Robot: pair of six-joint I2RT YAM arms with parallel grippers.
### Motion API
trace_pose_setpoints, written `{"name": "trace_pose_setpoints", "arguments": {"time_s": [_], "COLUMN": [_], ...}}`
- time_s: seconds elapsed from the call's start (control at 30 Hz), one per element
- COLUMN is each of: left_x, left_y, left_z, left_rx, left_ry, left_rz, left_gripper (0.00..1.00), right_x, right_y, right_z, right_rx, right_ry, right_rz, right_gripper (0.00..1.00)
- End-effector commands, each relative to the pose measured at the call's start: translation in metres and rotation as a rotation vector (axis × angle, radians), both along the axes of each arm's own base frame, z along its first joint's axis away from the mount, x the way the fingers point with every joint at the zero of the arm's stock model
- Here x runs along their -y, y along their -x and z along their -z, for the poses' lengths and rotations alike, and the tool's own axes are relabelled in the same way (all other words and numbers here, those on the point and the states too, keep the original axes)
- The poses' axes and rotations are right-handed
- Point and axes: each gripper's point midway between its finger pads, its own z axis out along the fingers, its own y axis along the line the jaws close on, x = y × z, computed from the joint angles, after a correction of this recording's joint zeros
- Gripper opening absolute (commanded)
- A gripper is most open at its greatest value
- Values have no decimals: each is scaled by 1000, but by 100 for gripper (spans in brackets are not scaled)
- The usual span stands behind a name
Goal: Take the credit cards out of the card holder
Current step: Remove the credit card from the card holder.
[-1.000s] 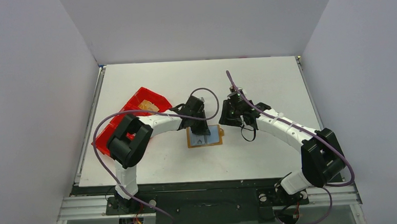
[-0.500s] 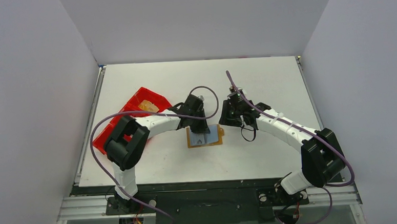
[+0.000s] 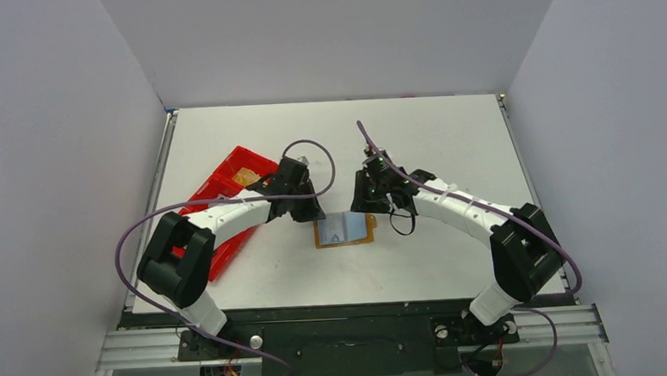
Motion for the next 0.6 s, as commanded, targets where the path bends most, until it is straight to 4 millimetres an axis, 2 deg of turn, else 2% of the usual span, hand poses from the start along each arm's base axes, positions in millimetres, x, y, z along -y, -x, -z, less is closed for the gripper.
{"name": "trace_pose_setpoints", "arguments": {"time_s": [0.0, 0.1, 0.17, 0.33, 0.57], "left_x": [-13, -14, -12, -9, -6], "left_y": [3, 6, 7, 8, 5], "left_z": [-5, -2, -1, 6, 14], "left_rx": [17, 8, 6, -12, -26], "left_ry": [-5, 2, 12, 25, 28], "left_rz": [-6, -3, -1, 1, 4], "left_gripper": [7, 14, 15, 16, 14], "right_x": [-30, -40, -47, -56, -58], "right_y": [-5, -5, -4, -3, -2], "right_z": [-6, 5, 9, 21, 36], "right_rx": [5, -24, -43, -76, -102], "right_ry": [-60, -73, -90, -105, -103], "right_rz": [-53, -70, -88, -112, -113], "right_gripper": [31, 31, 31, 30, 30]}}
